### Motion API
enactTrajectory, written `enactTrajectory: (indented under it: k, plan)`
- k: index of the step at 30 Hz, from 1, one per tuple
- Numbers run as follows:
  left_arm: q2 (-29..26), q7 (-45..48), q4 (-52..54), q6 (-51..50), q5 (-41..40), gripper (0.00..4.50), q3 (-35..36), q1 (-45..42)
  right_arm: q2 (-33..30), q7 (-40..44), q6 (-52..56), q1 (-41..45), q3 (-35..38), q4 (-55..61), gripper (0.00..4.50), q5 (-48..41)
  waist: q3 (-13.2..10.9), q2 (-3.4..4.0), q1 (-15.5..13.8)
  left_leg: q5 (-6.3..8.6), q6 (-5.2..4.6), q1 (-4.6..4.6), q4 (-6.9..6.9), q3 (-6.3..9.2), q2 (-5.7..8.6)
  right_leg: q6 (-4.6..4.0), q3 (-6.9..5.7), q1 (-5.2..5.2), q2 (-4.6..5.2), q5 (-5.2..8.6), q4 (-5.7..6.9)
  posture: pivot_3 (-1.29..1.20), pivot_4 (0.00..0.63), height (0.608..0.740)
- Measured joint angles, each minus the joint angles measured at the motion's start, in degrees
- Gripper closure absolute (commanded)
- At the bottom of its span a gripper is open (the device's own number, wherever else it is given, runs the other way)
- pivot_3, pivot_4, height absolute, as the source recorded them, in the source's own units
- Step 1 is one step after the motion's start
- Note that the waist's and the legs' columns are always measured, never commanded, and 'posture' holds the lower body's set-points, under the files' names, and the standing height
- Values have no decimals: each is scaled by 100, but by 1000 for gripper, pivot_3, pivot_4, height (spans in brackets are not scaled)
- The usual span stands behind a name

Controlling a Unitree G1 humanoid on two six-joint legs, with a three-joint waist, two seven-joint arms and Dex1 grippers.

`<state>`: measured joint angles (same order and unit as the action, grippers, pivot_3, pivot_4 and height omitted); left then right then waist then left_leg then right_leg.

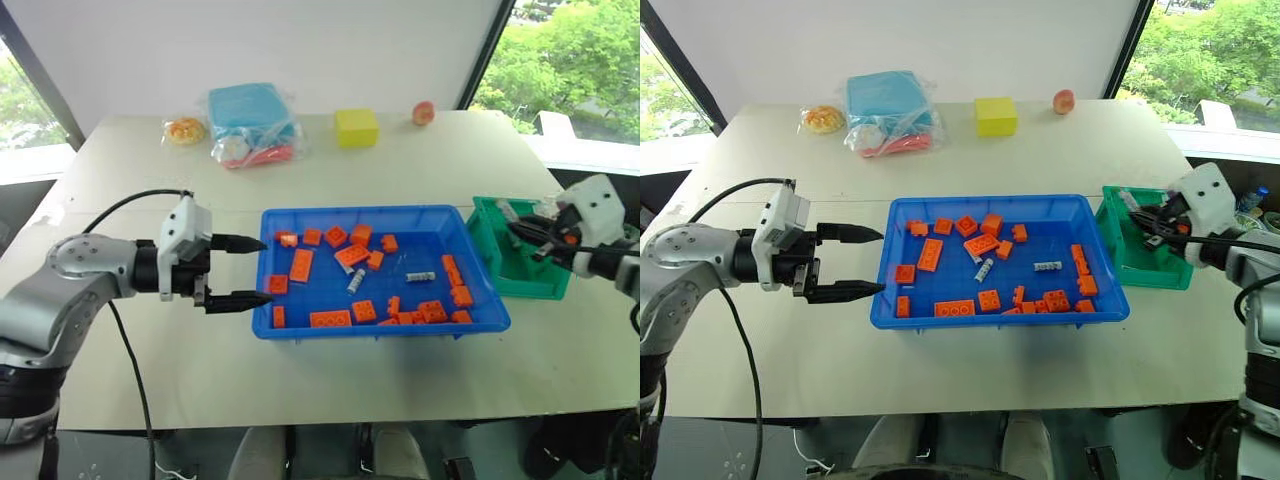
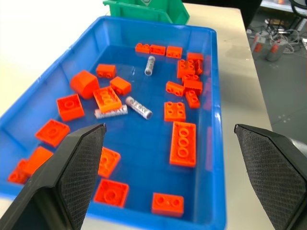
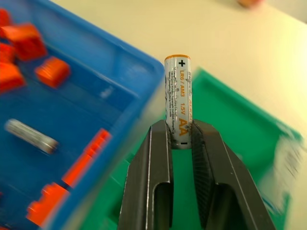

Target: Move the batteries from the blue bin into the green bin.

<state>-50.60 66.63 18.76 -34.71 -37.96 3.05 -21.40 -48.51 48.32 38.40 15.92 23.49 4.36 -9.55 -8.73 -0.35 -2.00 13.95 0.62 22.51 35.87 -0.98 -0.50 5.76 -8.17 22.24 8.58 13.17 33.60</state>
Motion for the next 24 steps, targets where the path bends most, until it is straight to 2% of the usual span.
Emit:
enactTrajectory:
  k: [5,8,12,17,20,24]
  plan:
    - [71,62,-87,29,61,0,-38,-89,-30,-447,-63,103,-105,-402,477,100,-4,-2,-9,-2,-11,0,0,-27,-11,-3,1,8,-1,-2,-3,0,150,704]
    - [103,67,-91,29,99,0,-60,-90,-157,-342,-165,393,-371,-463,477,30,-9,4,-3,-1,-12,0,0,-33,-20,-4,1,11,-2,-2,-10,0,150,704]
    - [111,60,-65,25,103,0,-56,-79,-209,221,-495,1216,-810,-457,477,-291,-11,0,15,0,-12,-2,-2,-34,-32,-4,0,17,-6,-2,-12,0,150,704]
    - [107,33,-22,20,108,0,-29,-31,137,1411,-1211,2107,-2171,-588,477,-338,-11,-17,77,1,-14,-3,-5,-35,-32,-4,-1,33,-6,-2,-16,0,150,704]
    - [99,6,4,6,107,0,-8,-14,433,2149,-2276,2437,-3252,-1028,477,50,-14,-24,111,1,-16,-1,-4,-36,-25,-4,-1,33,-4,-3,-16,0,150,704]
    - [33,-70,167,-67,92,0,57,76,807,2822,-3998,2913,-4292,-2480,477,817,-21,-32,140,1,-18,0,1,-41,-21,6,1,29,-1,-10,-14,0,150,704]
